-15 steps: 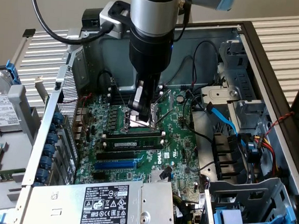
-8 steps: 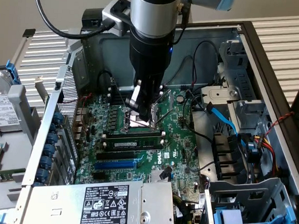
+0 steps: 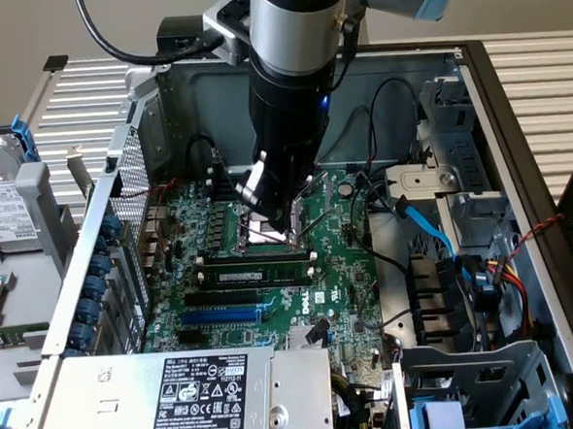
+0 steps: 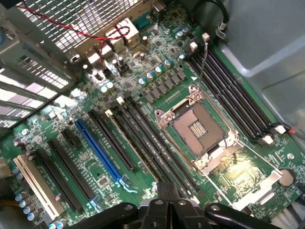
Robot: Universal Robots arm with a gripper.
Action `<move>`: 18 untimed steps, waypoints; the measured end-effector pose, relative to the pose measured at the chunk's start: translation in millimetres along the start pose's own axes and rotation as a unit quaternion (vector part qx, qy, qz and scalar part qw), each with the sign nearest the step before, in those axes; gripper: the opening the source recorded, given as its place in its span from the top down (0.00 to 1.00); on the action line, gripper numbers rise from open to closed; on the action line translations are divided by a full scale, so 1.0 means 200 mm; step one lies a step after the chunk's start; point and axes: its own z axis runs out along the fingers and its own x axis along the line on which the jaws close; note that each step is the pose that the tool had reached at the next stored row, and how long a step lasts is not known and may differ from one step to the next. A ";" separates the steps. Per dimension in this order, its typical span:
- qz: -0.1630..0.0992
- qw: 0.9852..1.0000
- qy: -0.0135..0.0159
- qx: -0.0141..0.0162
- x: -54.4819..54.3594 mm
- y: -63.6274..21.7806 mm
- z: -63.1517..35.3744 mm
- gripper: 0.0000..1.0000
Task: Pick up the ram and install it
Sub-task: 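Press down the ram until it locks into place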
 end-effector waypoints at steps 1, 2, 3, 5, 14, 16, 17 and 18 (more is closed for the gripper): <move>0.009 1.000 -0.001 0.000 0.00 0.000 0.001 0.89; 0.018 1.000 -0.002 0.000 0.00 0.000 0.002 0.89; 0.027 1.000 -0.003 0.000 0.00 0.000 0.003 0.89; 0.045 0.999 -0.005 0.001 0.00 0.000 0.005 0.89; 0.126 0.992 -0.014 0.002 0.00 -0.001 0.013 0.89; 0.144 0.989 -0.016 0.002 0.00 -0.002 0.015 0.89; 0.153 0.988 -0.017 0.002 0.00 -0.002 0.016 0.89; 0.161 0.987 -0.018 0.003 0.00 -0.002 0.017 0.89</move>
